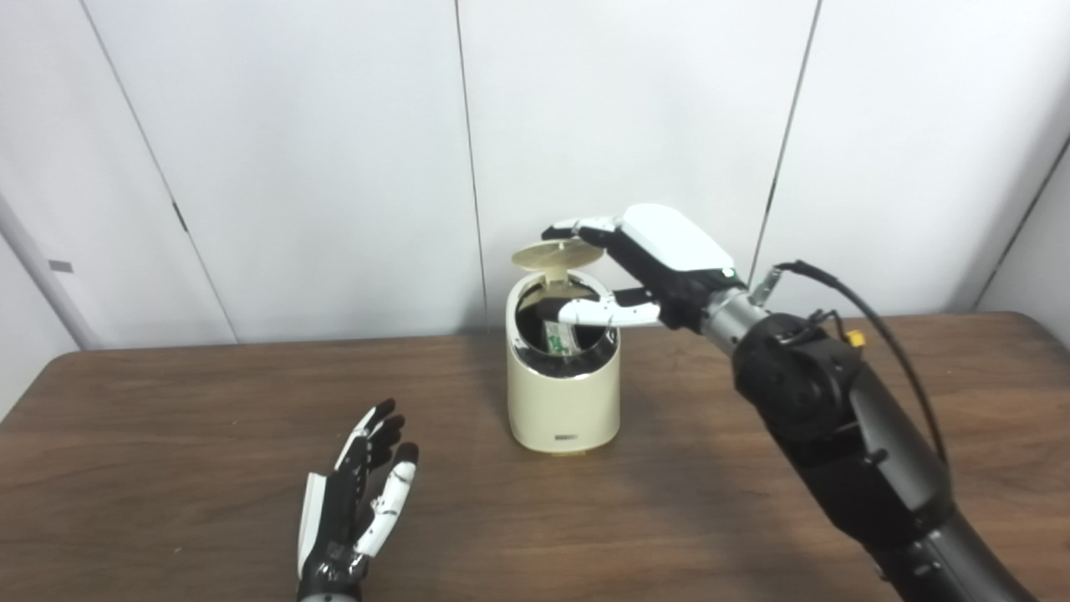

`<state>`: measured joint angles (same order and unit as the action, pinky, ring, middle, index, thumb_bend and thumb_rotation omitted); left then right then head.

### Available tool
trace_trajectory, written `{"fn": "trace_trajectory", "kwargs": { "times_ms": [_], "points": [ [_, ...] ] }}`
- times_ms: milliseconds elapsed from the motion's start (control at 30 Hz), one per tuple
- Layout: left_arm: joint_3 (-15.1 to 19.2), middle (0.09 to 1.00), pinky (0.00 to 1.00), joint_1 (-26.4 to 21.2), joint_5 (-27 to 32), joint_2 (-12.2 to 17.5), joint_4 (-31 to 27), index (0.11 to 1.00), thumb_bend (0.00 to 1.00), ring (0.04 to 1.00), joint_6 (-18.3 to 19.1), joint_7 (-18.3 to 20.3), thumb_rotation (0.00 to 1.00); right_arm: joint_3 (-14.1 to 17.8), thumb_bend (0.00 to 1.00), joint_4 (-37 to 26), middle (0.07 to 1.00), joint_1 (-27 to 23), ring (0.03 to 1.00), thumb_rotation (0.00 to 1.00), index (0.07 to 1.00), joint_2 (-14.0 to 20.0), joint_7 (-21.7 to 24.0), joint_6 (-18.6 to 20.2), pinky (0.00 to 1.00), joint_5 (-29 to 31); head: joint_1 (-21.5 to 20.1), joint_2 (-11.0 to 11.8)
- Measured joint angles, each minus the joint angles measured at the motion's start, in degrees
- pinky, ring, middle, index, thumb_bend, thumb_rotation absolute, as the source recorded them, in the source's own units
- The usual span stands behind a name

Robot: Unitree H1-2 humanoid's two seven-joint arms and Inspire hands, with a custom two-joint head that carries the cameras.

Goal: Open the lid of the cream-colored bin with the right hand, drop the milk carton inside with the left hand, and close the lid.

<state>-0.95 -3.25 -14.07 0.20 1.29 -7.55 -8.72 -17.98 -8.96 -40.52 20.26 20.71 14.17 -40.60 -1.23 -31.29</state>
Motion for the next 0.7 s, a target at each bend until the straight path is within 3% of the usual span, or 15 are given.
{"fn": "trace_trajectory", "kwargs": {
  "times_ms": [400,700],
  "points": [
    [-0.05,0.86,0.86,0.02,-0.68,0.0,0.02,0.91,0.53,0.866,0.01,-0.27,0.68,-1.24,0.61,-2.72,0.81,2.04,0.921,0.89,0.794,1.09,5.31,-0.01,0.83,-4.0,0.09,-0.62],
    [-0.13,0.859,0.87,0.08,-1.45,-0.02,-0.09,0.904,0.53,0.869,0.02,-0.28,0.68,-2.55,0.62,-2.77,0.803,2.19,0.915,0.85,0.795,1.15,9.51,-0.11,0.85,-6.21,0.09,-0.88]
  ]
}}
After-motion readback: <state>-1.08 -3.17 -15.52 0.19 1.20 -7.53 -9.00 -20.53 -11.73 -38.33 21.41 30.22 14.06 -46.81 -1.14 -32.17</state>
